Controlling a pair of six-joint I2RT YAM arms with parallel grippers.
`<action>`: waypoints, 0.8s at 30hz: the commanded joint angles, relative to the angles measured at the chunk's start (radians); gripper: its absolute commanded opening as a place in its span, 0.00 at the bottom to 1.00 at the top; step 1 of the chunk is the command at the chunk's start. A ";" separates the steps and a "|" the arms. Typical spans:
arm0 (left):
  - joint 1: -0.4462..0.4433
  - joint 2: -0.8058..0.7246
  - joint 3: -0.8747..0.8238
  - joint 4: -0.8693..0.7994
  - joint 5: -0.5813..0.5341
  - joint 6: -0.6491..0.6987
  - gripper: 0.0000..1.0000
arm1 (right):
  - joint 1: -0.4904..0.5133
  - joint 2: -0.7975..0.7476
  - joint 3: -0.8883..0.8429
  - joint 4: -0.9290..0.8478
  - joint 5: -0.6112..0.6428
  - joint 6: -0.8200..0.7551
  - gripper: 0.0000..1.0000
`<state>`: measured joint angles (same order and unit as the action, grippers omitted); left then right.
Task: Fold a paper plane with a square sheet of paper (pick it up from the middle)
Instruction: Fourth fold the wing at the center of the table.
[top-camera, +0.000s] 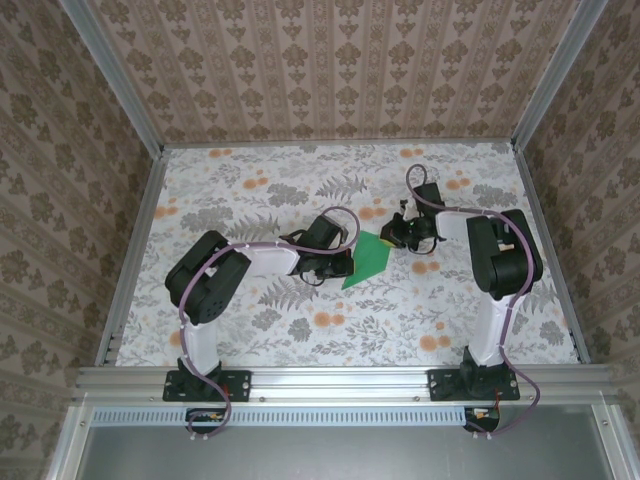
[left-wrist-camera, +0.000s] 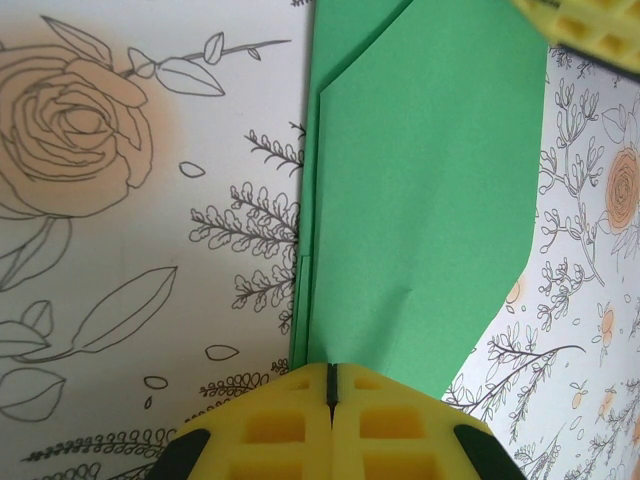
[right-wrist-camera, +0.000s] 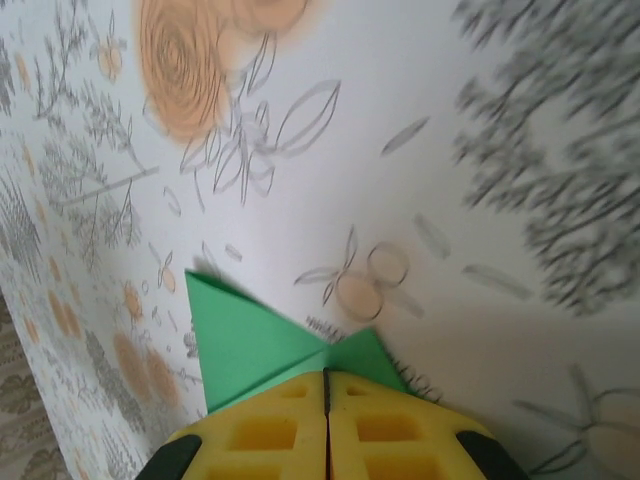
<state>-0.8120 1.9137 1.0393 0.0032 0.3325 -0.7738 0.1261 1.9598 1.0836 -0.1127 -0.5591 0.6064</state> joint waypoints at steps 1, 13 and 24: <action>-0.010 0.062 -0.044 -0.176 -0.029 0.009 0.00 | -0.043 0.020 0.037 -0.012 0.147 0.011 0.08; -0.010 0.056 -0.022 -0.174 -0.024 0.018 0.00 | 0.024 -0.224 -0.097 0.041 -0.015 0.070 0.11; -0.010 0.041 -0.010 -0.174 -0.027 0.016 0.00 | 0.158 -0.139 -0.186 0.122 -0.093 0.148 0.10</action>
<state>-0.8120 1.9141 1.0500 -0.0120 0.3321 -0.7734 0.2752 1.7828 0.8955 -0.0242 -0.6193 0.7250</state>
